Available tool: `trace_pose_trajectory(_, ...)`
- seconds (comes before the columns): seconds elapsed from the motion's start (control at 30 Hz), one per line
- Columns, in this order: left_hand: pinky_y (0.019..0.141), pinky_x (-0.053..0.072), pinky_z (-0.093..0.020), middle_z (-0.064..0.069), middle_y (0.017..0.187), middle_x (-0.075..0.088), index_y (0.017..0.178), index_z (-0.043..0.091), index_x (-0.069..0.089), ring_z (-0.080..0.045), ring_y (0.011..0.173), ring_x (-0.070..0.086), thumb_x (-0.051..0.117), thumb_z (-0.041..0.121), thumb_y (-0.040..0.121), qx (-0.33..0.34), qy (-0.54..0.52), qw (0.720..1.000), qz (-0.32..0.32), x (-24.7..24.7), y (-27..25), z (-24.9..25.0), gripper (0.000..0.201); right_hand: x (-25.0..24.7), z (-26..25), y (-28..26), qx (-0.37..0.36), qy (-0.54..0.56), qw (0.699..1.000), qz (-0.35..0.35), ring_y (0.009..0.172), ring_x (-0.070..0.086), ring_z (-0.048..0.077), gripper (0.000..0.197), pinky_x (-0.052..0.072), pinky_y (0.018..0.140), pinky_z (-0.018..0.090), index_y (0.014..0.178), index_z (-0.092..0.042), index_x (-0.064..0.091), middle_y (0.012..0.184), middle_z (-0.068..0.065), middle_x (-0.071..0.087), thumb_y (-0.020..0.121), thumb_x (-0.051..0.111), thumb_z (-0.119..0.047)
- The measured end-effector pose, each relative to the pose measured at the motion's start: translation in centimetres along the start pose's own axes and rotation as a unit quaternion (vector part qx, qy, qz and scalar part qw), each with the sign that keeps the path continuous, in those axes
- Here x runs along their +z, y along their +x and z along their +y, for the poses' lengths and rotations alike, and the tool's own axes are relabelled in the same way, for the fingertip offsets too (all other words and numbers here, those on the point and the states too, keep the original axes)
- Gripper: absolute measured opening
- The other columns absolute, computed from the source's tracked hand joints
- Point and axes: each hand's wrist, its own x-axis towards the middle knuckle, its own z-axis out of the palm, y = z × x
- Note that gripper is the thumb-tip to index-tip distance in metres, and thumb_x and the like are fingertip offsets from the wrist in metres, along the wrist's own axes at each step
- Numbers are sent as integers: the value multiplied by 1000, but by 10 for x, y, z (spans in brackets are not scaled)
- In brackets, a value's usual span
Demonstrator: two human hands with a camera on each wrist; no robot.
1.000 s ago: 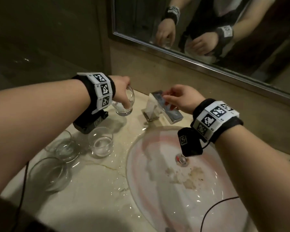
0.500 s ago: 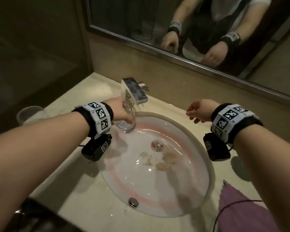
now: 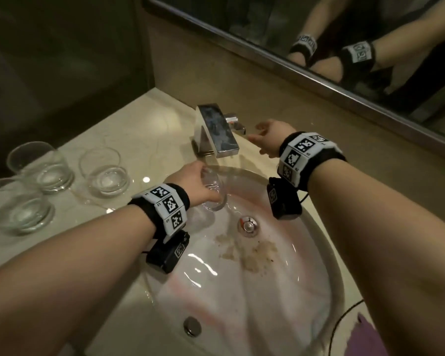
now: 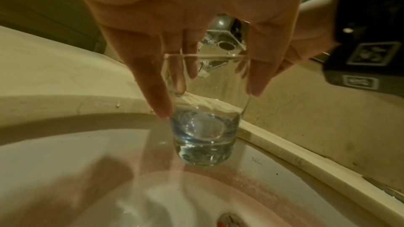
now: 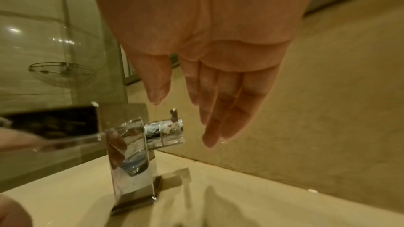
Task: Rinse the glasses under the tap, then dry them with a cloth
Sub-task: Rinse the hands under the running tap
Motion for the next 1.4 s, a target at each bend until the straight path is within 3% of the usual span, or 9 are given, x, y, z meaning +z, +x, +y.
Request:
trace_pose_trajectory(0.07,78,43,-28,5,114,53,128,20,40,-17,95,54,77,45,65,7,10,1000,1,2,10,-1,77,8,-8,24,5,-2,1000,-3,117,56,28,61,46,99,42,141,-7,37,133,12,55,94,50,-44)
trace_pose_trajectory(0.2,84,48,-31,4,122,55,127,18,40,-19,102,57,78,41,61,28,15,999,1,6,25,-4,80,25,-16,52,0,-23,1000,-12,104,62,29,44,50,91,41,123,-5,55,114,13,65,97,46,-39)
trace_pose_trajectory(0.33,85,49,-36,-2,111,55,115,17,48,-23,101,53,78,44,58,50,50,997,17,9,37,-6,70,34,-13,67,3,-33,999,19,107,61,31,34,49,93,43,120,-7,58,117,13,64,96,48,-28)
trace_pose_trajectory(0.63,90,46,-34,-2,115,54,119,15,49,-22,106,52,80,44,60,71,46,996,33,10,44,-7,72,34,-7,76,-5,-33,999,17,102,62,29,24,49,94,42,115,-4,60,110,13,66,98,46,-13)
trace_pose_trajectory(0.93,94,46,-36,-2,120,53,124,19,46,-21,110,52,80,44,60,76,36,996,22,11,48,-6,76,36,-3,82,-13,-24,1000,11,99,63,27,23,50,91,40,115,-6,59,107,11,67,97,47,-15)
trace_pose_trajectory(1.1,91,46,-31,1,120,52,122,20,47,-18,108,52,81,43,60,74,26,997,17,12,47,-6,74,40,0,76,-19,62,998,13,105,62,23,35,49,93,38,132,-13,48,116,6,64,99,43,-24)
trace_pose_trajectory(1.2,91,47,-32,3,118,55,124,20,46,-16,105,55,82,40,60,50,-40,998,1,14,47,-8,76,54,14,49,-26,179,982,46,105,61,22,55,51,92,41,147,-20,24,119,2,59,97,48,-25)
trace_pose_trajectory(1.3,92,42,-28,6,114,55,128,17,44,-13,104,52,83,33,66,21,-144,989,-6,17,44,-9,75,78,35,13,-15,302,952,-43,103,61,25,77,51,90,40,148,-24,14,109,1,53,88,57,-3)
trace_pose_trajectory(1.4,74,49,-21,12,101,55,122,20,45,-10,96,56,81,24,70,-11,-239,970,-33,22,38,-11,63,96,46,-16,-63,173,963,-196,113,54,18,92,46,96,33,145,-28,20,120,-4,50,74,76,-14)
